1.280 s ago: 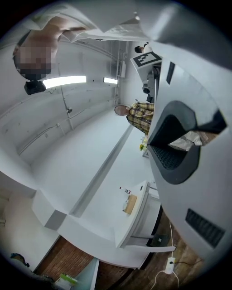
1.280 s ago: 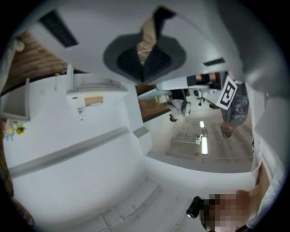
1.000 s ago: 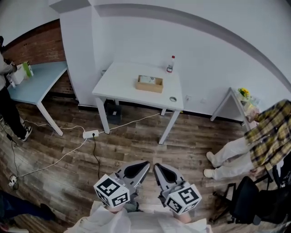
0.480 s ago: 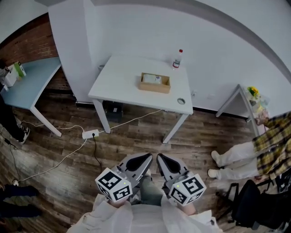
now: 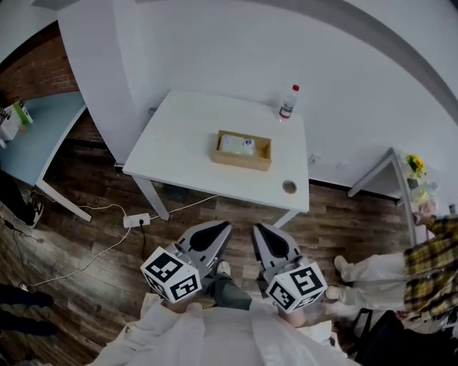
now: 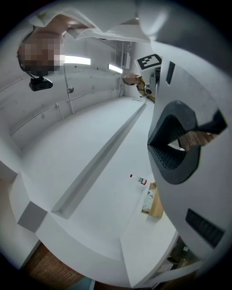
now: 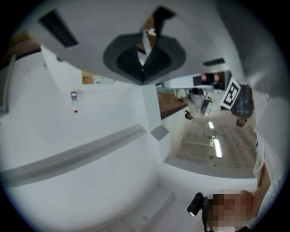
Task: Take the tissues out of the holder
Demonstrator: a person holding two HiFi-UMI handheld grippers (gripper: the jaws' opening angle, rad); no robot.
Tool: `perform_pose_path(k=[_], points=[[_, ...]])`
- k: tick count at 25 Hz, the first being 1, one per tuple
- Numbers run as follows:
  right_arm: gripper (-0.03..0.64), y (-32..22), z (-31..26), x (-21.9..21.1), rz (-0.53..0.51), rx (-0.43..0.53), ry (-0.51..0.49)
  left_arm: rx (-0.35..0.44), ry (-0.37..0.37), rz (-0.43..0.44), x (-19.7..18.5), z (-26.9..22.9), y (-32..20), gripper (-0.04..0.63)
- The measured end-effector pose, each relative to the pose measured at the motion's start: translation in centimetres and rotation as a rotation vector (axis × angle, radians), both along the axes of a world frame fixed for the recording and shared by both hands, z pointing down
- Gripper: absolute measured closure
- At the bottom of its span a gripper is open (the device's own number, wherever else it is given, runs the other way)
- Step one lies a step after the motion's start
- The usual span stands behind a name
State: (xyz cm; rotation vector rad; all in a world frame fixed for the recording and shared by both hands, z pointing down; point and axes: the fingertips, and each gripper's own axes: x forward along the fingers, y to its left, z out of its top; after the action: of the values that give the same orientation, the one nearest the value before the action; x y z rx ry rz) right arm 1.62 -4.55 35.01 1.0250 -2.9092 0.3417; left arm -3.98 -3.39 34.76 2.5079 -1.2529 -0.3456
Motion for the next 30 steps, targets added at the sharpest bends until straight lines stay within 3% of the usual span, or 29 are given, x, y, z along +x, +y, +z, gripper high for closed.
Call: perform_pose_path(k=[3, 9, 18, 26, 30], points=[[0.607, -5.1, -0.3, 0.6, 0.0, 0.006, 0.001, -0.005, 0.02, 0.013, 0.5, -0.2, -4.7, 0.58], [0.606, -12.2, -0.1, 0.8, -0.027, -0.011, -0.014, -0.035, -0.007, -0.024, 0.6, 0.0, -10.8, 0.58], [0.606, -15.7, 2.4, 0.0, -0.043, -0.1, -0.03, -0.115, 0.012, -0.026, 0.3, 2.4, -14.2, 0.58], [0.607, -19.3, 3.8, -0.9, -0.01, -0.158, -0.03, -0.154, -0.048, -0.029, -1.9, 4.0, -19.4, 0.58], [0.607, -21.8, 4.3, -1.4, 0.016, -0.18, -0.03, -0.149, -0.056, 0.015, -3.0, 4.5, -21.9, 0.58]])
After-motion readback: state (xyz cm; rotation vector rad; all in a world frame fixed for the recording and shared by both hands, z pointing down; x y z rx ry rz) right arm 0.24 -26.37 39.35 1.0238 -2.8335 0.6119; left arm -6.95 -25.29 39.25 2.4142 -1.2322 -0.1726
